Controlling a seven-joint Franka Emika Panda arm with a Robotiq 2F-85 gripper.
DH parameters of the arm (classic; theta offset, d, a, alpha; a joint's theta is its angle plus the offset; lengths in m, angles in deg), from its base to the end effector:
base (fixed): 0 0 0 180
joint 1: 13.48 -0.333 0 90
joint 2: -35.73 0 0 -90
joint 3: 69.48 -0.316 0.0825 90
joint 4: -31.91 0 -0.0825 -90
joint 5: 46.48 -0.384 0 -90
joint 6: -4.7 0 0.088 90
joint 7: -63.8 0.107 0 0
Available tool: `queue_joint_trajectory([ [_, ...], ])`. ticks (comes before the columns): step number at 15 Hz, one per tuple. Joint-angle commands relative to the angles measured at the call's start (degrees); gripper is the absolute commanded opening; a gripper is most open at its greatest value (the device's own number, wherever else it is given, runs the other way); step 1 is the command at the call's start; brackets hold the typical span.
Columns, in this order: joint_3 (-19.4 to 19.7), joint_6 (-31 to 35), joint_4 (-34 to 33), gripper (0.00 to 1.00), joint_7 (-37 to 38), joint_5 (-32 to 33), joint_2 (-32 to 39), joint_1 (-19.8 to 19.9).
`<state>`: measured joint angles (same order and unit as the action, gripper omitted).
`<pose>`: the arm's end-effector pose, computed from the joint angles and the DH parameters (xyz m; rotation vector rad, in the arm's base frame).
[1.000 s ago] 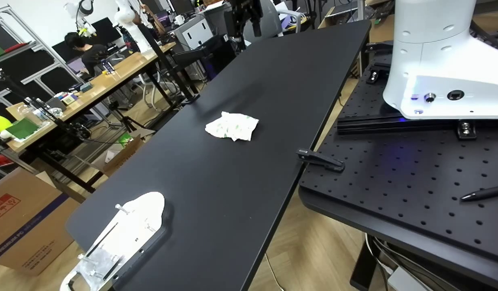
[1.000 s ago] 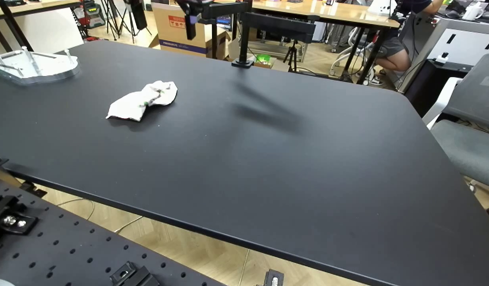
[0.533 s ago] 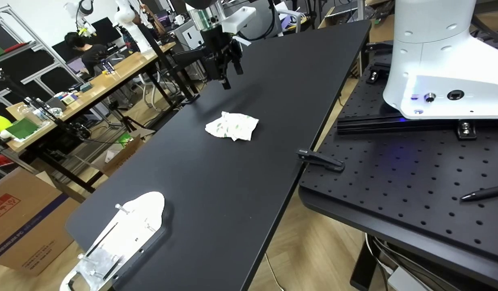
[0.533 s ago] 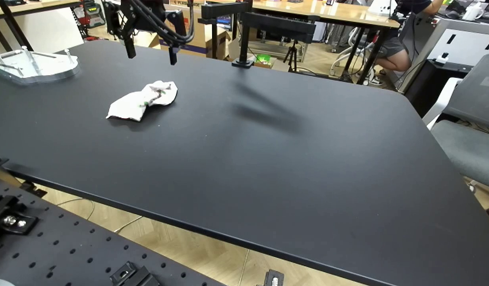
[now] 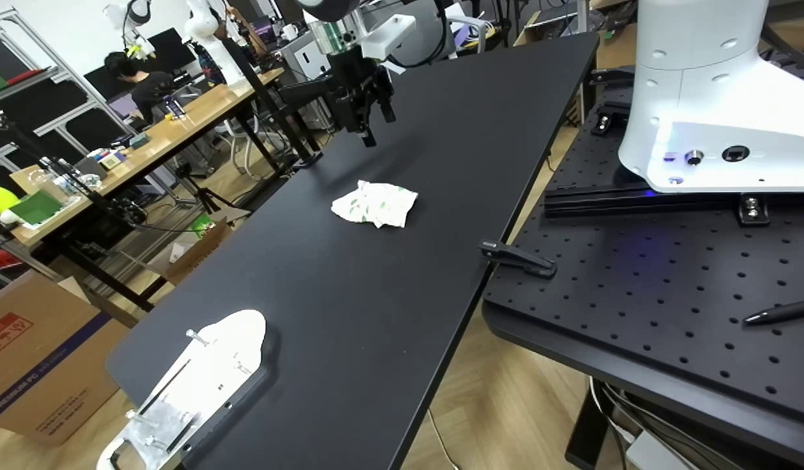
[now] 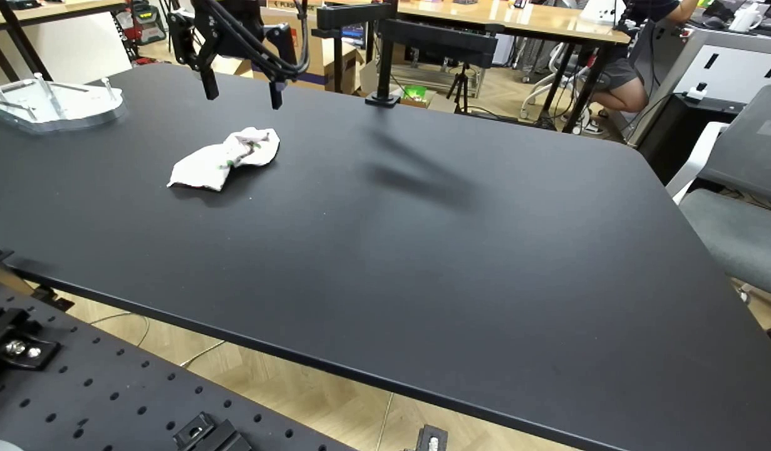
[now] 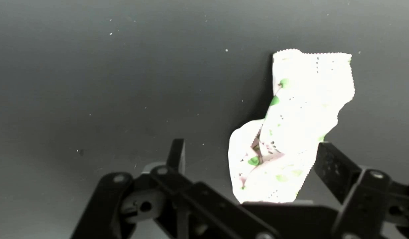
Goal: Put the cloth on the stand
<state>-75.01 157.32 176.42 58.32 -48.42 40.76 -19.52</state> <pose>0.4599 0.0937 0.2494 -3.0851 -0.4148 -0.0820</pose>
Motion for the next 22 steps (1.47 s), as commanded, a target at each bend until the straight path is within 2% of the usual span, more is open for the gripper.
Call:
queue_joint_trajectory([
  [1, 0.7, 3.9, -2.3, 1.00, 13.2, 9.0, 4.9, -2.3],
  [3, 7.6, 4.7, -4.0, 1.00, 21.7, 12.3, 7.1, -8.6],
  [5, 10.5, 5.7, -6.4, 1.00, 29.7, 13.1, 10.6, -13.0],
  [7, 8.6, 7.0, -8.6, 1.00, 36.3, 13.2, 13.7, -13.2],
  [11, 2.8, 10.4, -12.8, 1.00, 33.1, 3.2, 19.5, -12.9],
  [13, 1.4, 10.9, -14.7, 1.00, 32.6, 0.4, 21.7, -13.5],
  [17, 2.3, 10.9, -15.8, 1.00, 33.2, -1.5, 23.3, -15.1],
  [21, 2.4, 10.2, -14.3, 1.00, 32.5, -2.5, 21.6, -14.4],
  [22, 2.9, 10.8, -13.8, 0.75, 33.3, -2.7, 21.3, -14.8],
])
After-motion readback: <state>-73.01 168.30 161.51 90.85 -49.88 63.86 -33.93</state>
